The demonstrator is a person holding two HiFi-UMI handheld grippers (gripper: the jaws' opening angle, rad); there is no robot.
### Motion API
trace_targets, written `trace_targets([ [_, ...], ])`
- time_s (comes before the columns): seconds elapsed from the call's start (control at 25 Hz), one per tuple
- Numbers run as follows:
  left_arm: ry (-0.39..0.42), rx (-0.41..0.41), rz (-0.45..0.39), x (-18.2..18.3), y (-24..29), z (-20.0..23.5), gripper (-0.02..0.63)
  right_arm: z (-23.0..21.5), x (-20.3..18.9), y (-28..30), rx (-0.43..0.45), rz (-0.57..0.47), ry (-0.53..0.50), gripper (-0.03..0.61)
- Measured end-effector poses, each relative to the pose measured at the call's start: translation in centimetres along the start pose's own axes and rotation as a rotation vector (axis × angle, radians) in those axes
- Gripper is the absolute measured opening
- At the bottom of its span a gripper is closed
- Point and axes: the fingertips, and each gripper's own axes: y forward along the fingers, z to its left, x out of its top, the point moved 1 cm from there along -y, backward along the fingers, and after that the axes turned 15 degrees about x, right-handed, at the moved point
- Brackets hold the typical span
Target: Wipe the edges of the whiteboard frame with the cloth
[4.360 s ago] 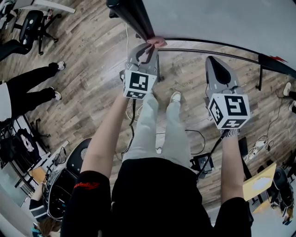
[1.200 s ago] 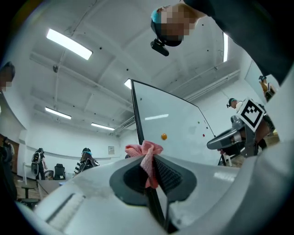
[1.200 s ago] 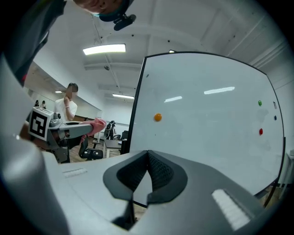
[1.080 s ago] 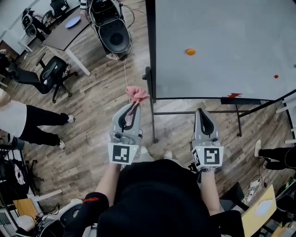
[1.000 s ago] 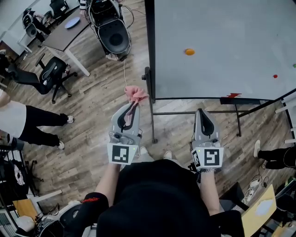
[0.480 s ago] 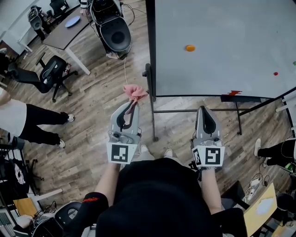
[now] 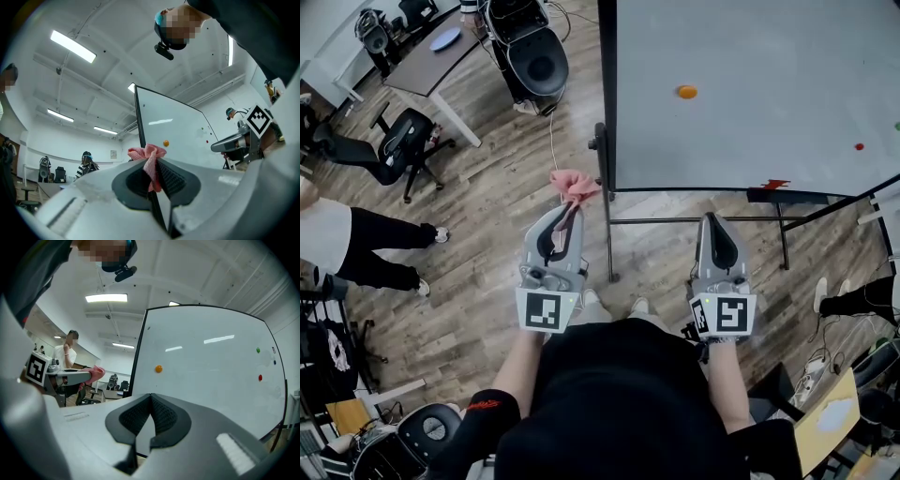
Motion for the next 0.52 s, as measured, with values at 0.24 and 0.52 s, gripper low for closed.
trace_targets([
  [0.24, 0.0, -0.004, 0.011, -0.36, -0.45, 0.04, 0.021, 0.32, -0.24, -0.08, 0.0, 0.011, 0.003, 0.0],
  [0.52, 0.003, -0.002, 0.015, -0.87, -0.57, 0.41, 0.021, 0.75, -0.59, 0.21, 0.002, 0.022, 0.0, 0.0],
])
